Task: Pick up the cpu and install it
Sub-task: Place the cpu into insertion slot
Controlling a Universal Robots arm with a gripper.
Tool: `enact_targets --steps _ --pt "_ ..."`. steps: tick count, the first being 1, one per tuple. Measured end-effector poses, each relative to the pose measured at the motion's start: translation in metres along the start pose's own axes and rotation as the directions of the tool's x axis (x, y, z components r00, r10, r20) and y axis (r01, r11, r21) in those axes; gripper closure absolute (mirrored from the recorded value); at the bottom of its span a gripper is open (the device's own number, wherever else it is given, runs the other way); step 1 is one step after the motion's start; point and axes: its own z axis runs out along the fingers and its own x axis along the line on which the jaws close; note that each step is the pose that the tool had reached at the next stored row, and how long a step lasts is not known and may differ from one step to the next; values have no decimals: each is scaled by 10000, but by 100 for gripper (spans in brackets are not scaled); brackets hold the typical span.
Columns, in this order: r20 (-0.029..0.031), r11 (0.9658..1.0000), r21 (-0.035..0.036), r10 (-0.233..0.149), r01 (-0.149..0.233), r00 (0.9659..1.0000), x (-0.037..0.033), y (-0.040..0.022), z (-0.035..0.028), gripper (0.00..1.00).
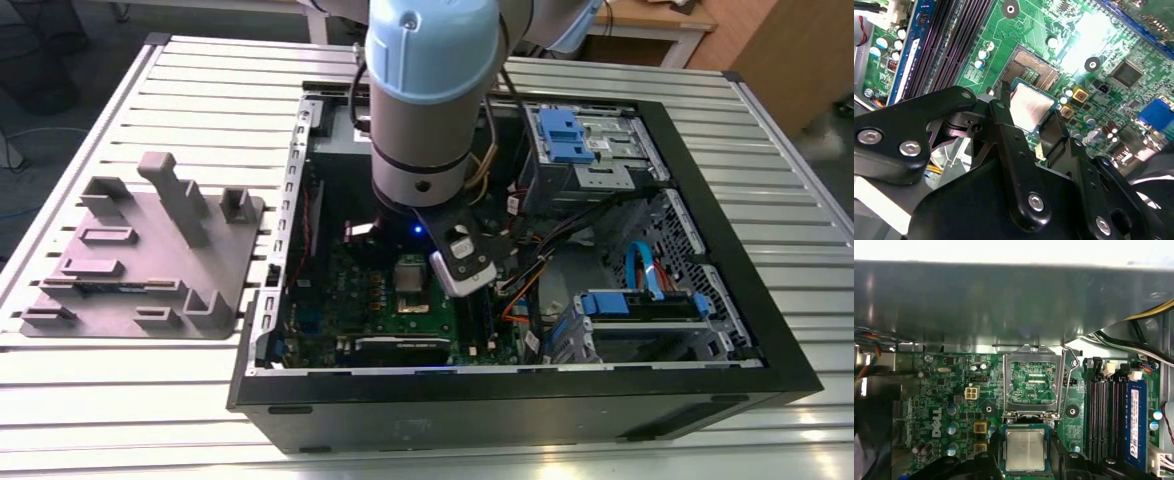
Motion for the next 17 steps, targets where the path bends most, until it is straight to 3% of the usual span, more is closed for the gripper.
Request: enact_targets --steps 4,17 --pt "37 10000 1 -1 1 10000 1 -5 40 53" --pt "38 10000 0 -1 1 10000 1 -22 62 53"
